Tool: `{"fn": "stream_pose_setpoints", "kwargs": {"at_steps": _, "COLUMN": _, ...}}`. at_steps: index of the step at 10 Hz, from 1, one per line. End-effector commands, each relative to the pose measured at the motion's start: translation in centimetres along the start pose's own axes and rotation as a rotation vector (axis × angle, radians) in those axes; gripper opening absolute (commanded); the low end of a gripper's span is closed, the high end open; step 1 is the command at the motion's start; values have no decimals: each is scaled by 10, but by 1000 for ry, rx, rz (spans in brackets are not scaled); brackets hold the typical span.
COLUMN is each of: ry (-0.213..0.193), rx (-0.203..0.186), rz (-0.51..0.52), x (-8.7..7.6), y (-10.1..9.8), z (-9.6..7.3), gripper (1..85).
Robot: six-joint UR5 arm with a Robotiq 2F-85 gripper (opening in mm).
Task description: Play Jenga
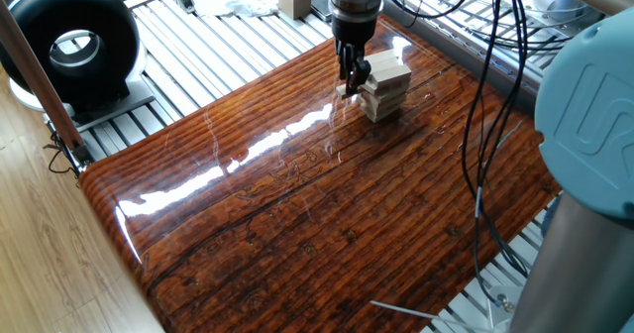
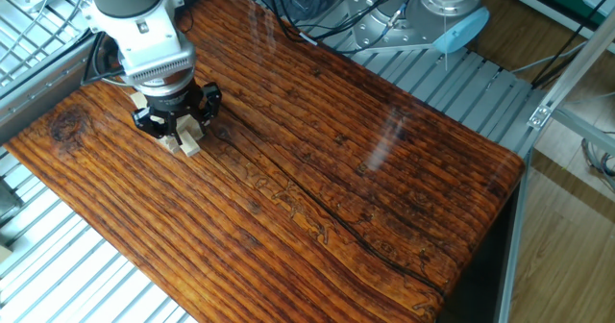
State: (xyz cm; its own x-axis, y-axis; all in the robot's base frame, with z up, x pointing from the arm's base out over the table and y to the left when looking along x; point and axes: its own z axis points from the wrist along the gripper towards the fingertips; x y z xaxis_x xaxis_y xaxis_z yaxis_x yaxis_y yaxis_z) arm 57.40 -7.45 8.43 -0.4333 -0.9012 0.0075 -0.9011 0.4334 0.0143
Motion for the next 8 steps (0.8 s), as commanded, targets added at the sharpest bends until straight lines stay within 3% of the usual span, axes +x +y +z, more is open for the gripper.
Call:
{"fn": "stream_pose_setpoints", "kwargs": {"at_steps": 1, "ry": -4, "rx": 14, "rz": -7, "x": -2, "y": -6, "z": 2, "gripper": 420}}
{"fn": "stream_pose_setpoints", "kwargs": {"at_steps": 8, "ry": -14, "rx": 6, "rz": -24, "x": -7, "y": -7, "z": 8, "gripper": 420}}
